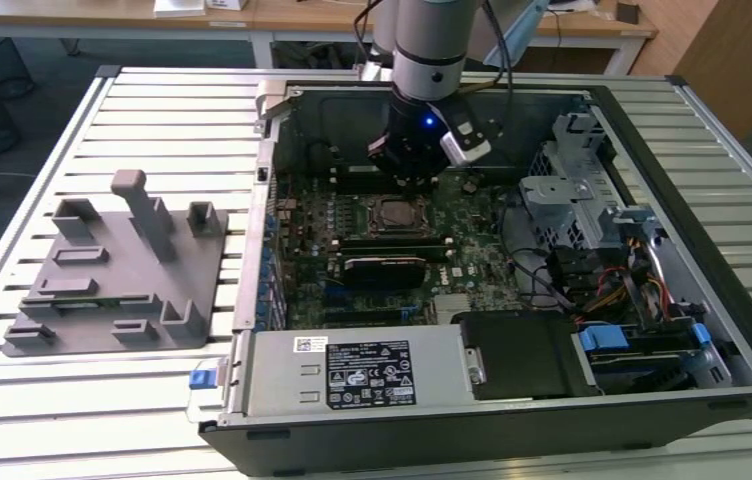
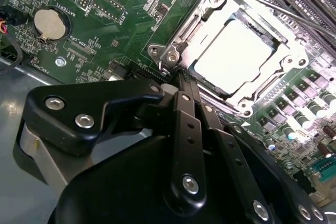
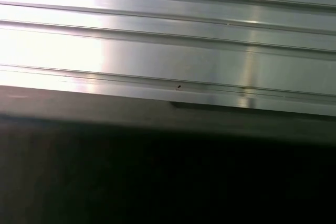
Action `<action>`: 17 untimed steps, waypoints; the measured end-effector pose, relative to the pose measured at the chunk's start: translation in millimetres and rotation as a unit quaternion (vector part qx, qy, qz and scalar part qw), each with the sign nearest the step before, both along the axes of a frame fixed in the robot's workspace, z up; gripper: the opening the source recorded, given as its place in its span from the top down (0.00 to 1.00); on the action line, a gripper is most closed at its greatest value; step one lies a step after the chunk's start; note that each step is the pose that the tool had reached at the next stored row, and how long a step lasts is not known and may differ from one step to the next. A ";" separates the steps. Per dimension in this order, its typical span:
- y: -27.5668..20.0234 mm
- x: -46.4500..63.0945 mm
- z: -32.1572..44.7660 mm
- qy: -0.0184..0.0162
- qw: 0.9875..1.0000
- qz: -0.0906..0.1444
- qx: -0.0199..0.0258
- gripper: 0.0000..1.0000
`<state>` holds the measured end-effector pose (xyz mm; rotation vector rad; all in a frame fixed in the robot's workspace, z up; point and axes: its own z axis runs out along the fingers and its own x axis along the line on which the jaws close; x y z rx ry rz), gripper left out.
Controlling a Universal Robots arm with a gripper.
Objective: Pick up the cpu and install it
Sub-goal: 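Install the first cpu locking lever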
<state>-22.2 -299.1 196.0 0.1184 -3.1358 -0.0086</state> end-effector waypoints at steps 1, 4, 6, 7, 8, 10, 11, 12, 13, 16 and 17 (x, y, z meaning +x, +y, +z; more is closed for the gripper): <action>-0.1 0.1 -0.4 0.000 1.000 0.000 0.000 0.89; -0.2 0.4 -1.0 0.001 1.000 0.000 0.001 0.89; -0.1 0.5 -1.2 0.001 1.000 0.000 0.005 0.89; -0.1 0.5 -1.2 0.001 1.000 0.000 0.007 0.89; 0.0 0.5 -1.2 0.001 1.000 0.000 0.008 0.89; 0.1 0.5 -0.8 0.001 1.000 0.000 0.009 0.89; 0.2 0.6 -0.1 0.001 1.000 0.000 0.009 0.89; 0.3 0.7 1.0 0.001 1.000 0.000 0.010 0.89; 0.2 0.6 2.9 0.001 1.000 0.000 0.009 0.89; 0.0 0.5 7.3 0.001 1.000 0.000 0.009 0.89; 0.0 0.5 8.1 0.001 1.000 0.000 0.009 0.89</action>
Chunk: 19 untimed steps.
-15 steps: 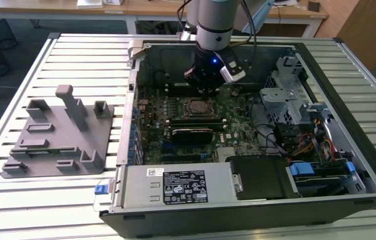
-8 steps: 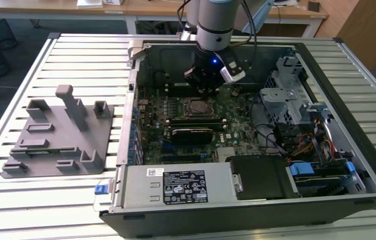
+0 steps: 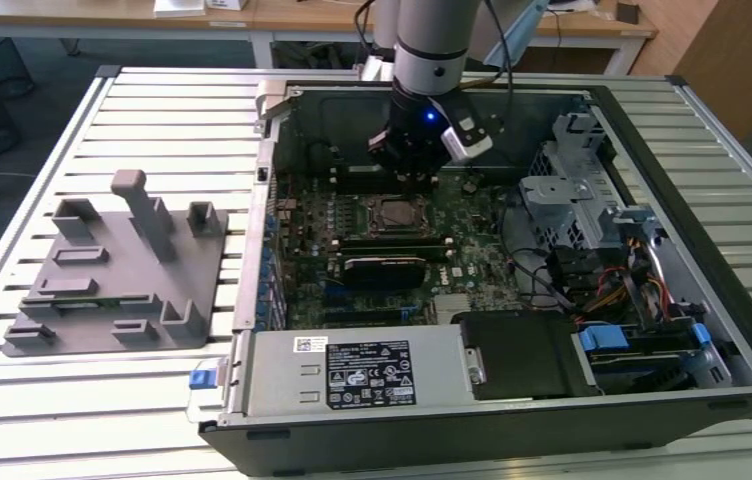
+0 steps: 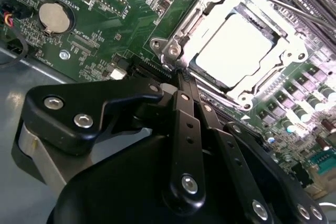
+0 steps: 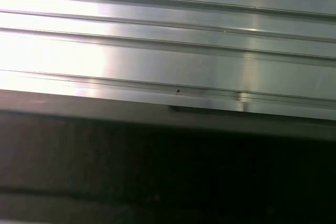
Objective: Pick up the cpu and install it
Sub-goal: 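Install the first cpu locking lever, then install the second cpu locking lever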
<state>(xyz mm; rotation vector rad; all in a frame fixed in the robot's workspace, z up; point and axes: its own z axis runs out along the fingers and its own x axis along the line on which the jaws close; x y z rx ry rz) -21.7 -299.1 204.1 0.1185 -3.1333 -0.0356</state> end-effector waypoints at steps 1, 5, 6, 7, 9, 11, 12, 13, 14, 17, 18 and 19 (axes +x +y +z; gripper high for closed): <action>-0.2 0.0 0.0 0.000 1.000 0.000 0.000 0.89; -3.2 0.0 0.1 0.000 1.000 0.000 0.000 0.89; -3.6 0.0 0.1 0.000 1.000 0.000 0.000 0.89; -3.9 0.0 0.1 0.000 1.000 0.000 0.000 0.89; -4.2 0.0 0.0 0.000 1.000 0.000 0.000 0.89; -4.6 0.0 0.0 0.000 1.000 0.000 0.000 0.89; -4.7 0.0 0.0 0.000 1.000 0.000 0.000 0.89; -4.7 0.0 0.0 0.000 1.000 0.000 0.000 0.89; -4.9 0.0 0.0 0.000 1.000 0.000 0.000 0.89; -5.7 0.0 0.0 0.000 1.000 0.000 0.000 0.89; -6.0 0.0 0.0 0.000 1.000 0.000 0.000 0.89; -6.4 0.0 0.0 0.000 1.000 0.000 0.000 0.89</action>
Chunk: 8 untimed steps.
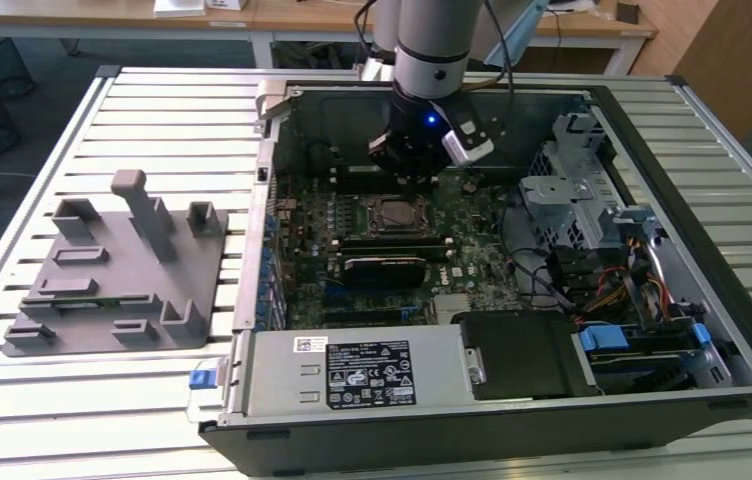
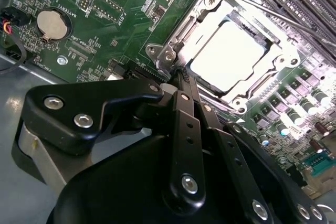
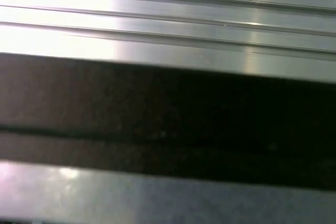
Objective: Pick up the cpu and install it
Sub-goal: 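Install the second cpu locking lever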
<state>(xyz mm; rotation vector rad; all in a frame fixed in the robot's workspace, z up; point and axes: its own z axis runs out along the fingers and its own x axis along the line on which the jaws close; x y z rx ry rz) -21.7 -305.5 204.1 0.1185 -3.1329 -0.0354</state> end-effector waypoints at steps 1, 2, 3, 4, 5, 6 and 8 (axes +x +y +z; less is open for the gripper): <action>-0.5 0.0 0.0 0.000 1.000 0.000 0.000 0.89; -1.2 0.0 0.0 0.000 1.000 0.000 0.000 0.89; -2.0 0.0 0.0 0.000 1.000 0.000 0.000 0.89; -2.9 0.0 0.0 0.000 1.000 0.000 0.000 0.89; -4.0 0.0 0.0 0.000 1.000 0.000 0.000 0.89; -5.0 0.0 0.0 0.000 1.000 0.000 0.000 0.89; -7.1 0.0 0.0 0.000 1.000 0.000 0.000 0.89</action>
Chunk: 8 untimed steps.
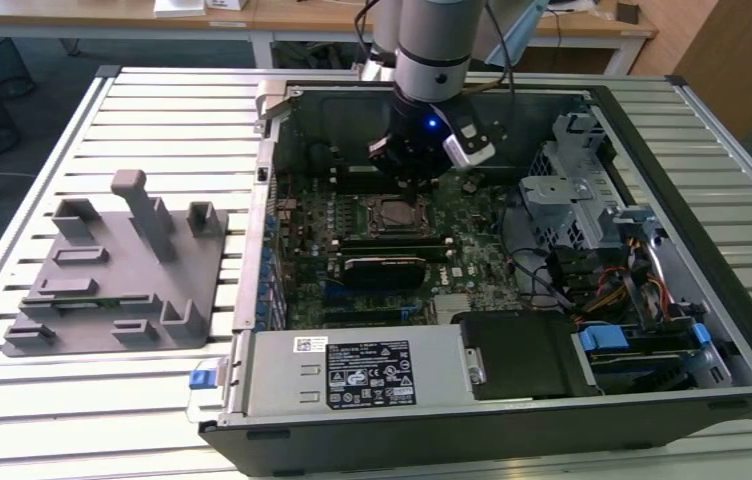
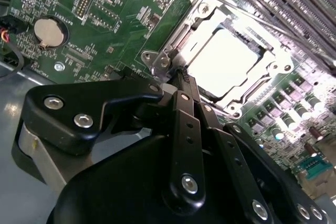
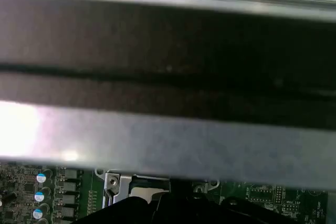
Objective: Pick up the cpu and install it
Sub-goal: 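Install the second cpu locking lever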
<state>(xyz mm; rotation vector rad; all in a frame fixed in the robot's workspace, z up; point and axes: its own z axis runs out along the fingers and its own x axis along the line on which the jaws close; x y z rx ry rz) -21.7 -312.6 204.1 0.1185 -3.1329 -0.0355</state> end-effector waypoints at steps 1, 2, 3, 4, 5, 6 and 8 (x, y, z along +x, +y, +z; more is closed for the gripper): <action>-1.0 0.0 0.0 0.000 1.000 0.000 0.000 0.89; -2.0 0.0 0.0 0.000 1.000 0.000 0.000 0.89; -2.9 0.0 0.0 0.000 1.000 0.000 0.000 0.89; -4.0 0.0 0.0 0.000 1.000 0.000 0.000 0.89; -5.0 0.0 0.0 0.000 1.000 0.000 0.000 0.89; -5.7 0.0 0.0 0.000 1.000 0.000 0.000 0.89; -5.8 0.0 0.8 0.000 1.000 0.000 0.000 0.89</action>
